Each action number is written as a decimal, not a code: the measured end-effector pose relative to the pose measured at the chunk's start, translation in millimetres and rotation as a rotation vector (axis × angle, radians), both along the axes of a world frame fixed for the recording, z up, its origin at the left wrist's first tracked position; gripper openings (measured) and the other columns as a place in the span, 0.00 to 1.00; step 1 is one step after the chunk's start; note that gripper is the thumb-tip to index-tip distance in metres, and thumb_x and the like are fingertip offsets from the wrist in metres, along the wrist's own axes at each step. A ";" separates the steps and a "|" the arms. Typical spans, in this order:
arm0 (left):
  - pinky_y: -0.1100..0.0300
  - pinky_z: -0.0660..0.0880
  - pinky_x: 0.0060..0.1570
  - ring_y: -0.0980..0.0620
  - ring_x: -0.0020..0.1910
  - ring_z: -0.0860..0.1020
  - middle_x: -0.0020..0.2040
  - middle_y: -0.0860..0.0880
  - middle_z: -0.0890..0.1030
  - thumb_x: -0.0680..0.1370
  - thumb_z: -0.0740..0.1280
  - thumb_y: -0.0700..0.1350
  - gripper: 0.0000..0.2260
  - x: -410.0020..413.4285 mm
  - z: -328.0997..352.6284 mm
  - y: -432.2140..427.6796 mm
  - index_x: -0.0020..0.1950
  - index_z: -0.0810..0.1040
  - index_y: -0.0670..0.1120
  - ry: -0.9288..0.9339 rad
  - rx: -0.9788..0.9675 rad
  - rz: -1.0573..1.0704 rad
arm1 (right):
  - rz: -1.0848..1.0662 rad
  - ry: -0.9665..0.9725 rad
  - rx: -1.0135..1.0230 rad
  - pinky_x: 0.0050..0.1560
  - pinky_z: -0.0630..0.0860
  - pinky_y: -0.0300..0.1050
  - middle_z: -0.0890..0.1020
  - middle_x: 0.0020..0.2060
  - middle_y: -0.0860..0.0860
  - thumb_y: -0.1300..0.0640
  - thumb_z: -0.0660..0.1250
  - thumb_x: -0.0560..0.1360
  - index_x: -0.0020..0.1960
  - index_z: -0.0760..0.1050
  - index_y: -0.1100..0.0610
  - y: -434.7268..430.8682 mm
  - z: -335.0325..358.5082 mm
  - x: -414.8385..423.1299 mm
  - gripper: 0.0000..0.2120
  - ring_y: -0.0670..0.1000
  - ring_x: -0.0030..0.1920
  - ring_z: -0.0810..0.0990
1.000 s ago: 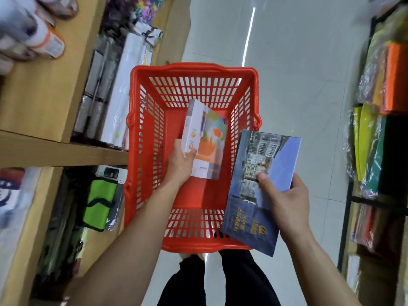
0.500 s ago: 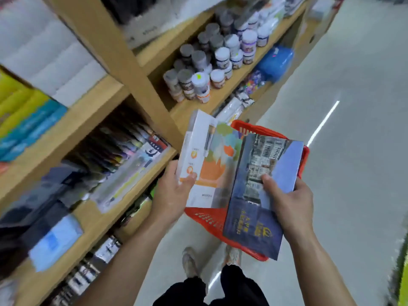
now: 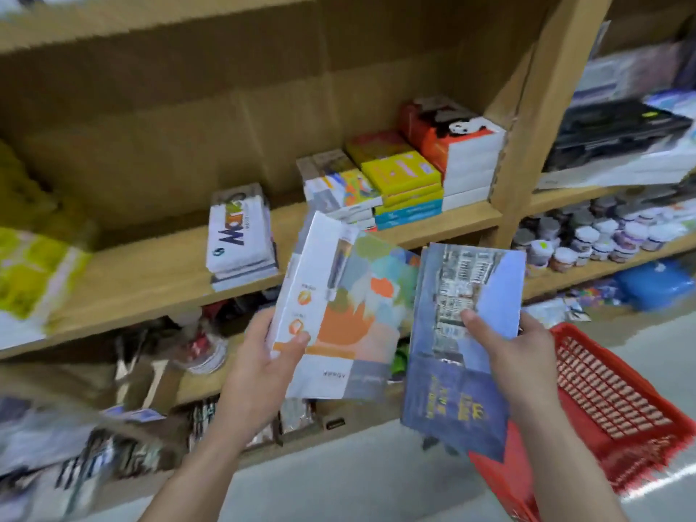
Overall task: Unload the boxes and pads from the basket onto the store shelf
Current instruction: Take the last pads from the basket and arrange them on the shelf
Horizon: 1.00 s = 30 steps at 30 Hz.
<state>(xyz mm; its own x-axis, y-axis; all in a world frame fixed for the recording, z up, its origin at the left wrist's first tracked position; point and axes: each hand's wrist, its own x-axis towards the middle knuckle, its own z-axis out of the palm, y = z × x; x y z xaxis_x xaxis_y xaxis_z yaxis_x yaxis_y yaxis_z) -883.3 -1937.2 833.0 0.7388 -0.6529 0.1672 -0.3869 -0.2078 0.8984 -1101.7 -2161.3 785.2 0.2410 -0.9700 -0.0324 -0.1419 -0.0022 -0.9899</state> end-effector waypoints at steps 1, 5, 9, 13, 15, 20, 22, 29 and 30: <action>0.71 0.74 0.41 0.64 0.49 0.82 0.52 0.65 0.83 0.79 0.71 0.47 0.12 10.0 4.8 23.7 0.54 0.76 0.64 0.001 -0.024 0.036 | 0.025 -0.018 -0.008 0.33 0.79 0.40 0.88 0.35 0.44 0.52 0.81 0.71 0.44 0.83 0.55 13.3 6.7 13.6 0.10 0.42 0.34 0.85; 0.61 0.77 0.42 0.60 0.48 0.83 0.52 0.59 0.84 0.73 0.70 0.54 0.11 50.9 12.3 120.4 0.54 0.78 0.66 -0.013 -0.084 0.254 | 0.150 -0.065 -0.017 0.31 0.76 0.33 0.88 0.36 0.37 0.52 0.80 0.72 0.46 0.82 0.53 65.7 33.2 66.6 0.09 0.36 0.33 0.85; 0.54 0.80 0.48 0.50 0.50 0.84 0.53 0.51 0.85 0.71 0.70 0.59 0.19 86.1 16.9 193.2 0.59 0.78 0.55 0.005 -0.164 0.488 | 0.238 -0.062 -0.026 0.36 0.79 0.42 0.89 0.38 0.44 0.51 0.81 0.71 0.48 0.82 0.53 106.6 52.4 113.5 0.10 0.43 0.35 0.86; 0.42 0.80 0.52 0.46 0.51 0.84 0.52 0.52 0.85 0.76 0.70 0.54 0.14 126.0 26.4 220.3 0.60 0.77 0.52 0.024 -0.198 0.618 | 0.299 -0.047 -0.052 0.36 0.78 0.42 0.89 0.40 0.45 0.49 0.81 0.70 0.48 0.83 0.52 129.0 64.9 149.3 0.12 0.47 0.38 0.87; 0.43 0.79 0.53 0.46 0.51 0.83 0.52 0.52 0.85 0.79 0.70 0.49 0.09 147.3 31.9 216.7 0.58 0.77 0.50 0.038 -0.213 0.635 | 0.325 -0.049 -0.030 0.42 0.79 0.47 0.89 0.44 0.48 0.49 0.81 0.71 0.51 0.83 0.53 133.0 69.4 162.2 0.14 0.51 0.42 0.88; 0.50 0.78 0.49 0.44 0.53 0.82 0.53 0.50 0.83 0.80 0.69 0.47 0.09 191.1 36.6 176.5 0.59 0.76 0.47 0.066 -0.137 0.595 | 0.362 -0.061 -0.001 0.39 0.79 0.45 0.89 0.45 0.48 0.48 0.81 0.71 0.51 0.83 0.52 124.4 75.4 185.0 0.14 0.47 0.38 0.88; 0.45 0.79 0.53 0.42 0.53 0.82 0.53 0.45 0.84 0.80 0.69 0.45 0.03 206.5 35.5 154.9 0.53 0.79 0.49 0.079 -0.102 0.566 | 0.359 -0.063 0.011 0.39 0.79 0.46 0.89 0.44 0.49 0.48 0.81 0.70 0.51 0.82 0.53 113.5 75.4 193.7 0.14 0.49 0.38 0.88; 0.73 0.70 0.31 0.60 0.35 0.81 0.46 0.46 0.83 0.79 0.70 0.44 0.01 279.1 28.9 91.2 0.49 0.80 0.48 0.109 0.005 0.667 | 0.360 -0.039 0.002 0.37 0.79 0.47 0.89 0.38 0.44 0.49 0.81 0.71 0.51 0.82 0.52 57.6 68.3 216.3 0.13 0.47 0.36 0.88; 0.67 0.73 0.37 0.52 0.41 0.83 0.50 0.43 0.85 0.80 0.70 0.44 0.08 288.6 26.0 88.6 0.57 0.81 0.43 0.110 0.079 0.669 | 0.362 -0.032 0.002 0.38 0.80 0.47 0.89 0.37 0.42 0.49 0.81 0.71 0.50 0.82 0.51 50.6 66.2 218.2 0.12 0.46 0.35 0.87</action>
